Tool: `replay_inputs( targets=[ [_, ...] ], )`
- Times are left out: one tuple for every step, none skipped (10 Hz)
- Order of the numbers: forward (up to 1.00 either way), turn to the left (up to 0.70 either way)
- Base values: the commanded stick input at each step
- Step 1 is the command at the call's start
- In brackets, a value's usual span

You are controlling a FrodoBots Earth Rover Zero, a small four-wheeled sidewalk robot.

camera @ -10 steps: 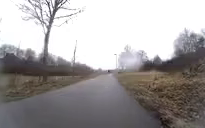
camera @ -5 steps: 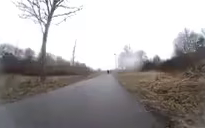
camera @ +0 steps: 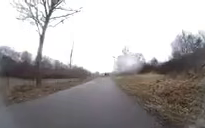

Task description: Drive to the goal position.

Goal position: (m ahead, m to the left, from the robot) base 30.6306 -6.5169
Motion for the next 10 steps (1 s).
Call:
replay_inputs(
  targets=[
    [0.70,0.00],
    [0.70,0.00],
    [0.70,0.00],
    [0.70,0.00],
    [0.70,0.00],
    [0.70,0.00],
    [0.70,0.00],
    [0.70,0.00],
    [0.70,0.00],
    [0.70,0.00]
  ],
)
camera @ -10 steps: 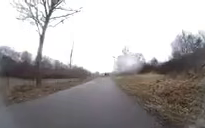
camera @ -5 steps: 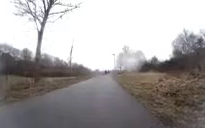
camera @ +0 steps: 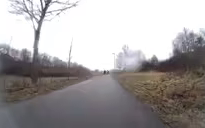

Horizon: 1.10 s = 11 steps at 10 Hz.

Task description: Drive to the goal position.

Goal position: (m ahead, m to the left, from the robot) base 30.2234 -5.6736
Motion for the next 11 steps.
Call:
replay_inputs(
  targets=[
    [0.70,0.00],
    [0.70,0.00],
    [0.70,0.00],
    [0.70,0.00],
    [0.70,0.00],
    [0.70,0.00],
    [0.70,0.00],
    [0.70,0.00],
    [0.70,0.00],
    [0.70,0.00],
    [0.70,-0.02]
  ],
)
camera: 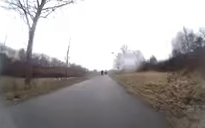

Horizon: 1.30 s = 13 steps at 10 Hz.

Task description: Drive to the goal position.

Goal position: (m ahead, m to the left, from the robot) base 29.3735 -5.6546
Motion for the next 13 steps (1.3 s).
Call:
replay_inputs(
  targets=[
    [0.70,-0.15],
    [0.70,0.00],
    [0.70,0.00],
    [0.70,0.00],
    [0.70,0.00],
    [0.70,0.00],
    [0.70,0.00],
    [0.70,0.00],
    [0.70,0.00],
    [0.70,0.00],
    [0.70,0.00],
    [0.70,0.00],
    [0.70,0.00]
  ],
)
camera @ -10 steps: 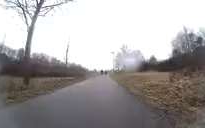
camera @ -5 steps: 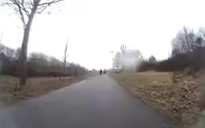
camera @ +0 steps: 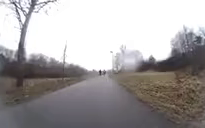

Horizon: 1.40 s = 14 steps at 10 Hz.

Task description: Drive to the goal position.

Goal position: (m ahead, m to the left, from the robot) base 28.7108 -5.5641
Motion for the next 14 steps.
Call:
replay_inputs(
  targets=[
    [0.70,0.00],
    [0.70,0.00],
    [0.70,0.00],
    [0.70,0.00],
    [0.70,0.00],
    [0.70,0.00],
    [0.70,0.00],
    [0.70,0.00],
    [0.70,0.00],
    [0.70,0.00],
    [0.70,0.00],
    [0.70,0.00],
    [0.70,0.00],
    [0.70,0.00]
  ],
)
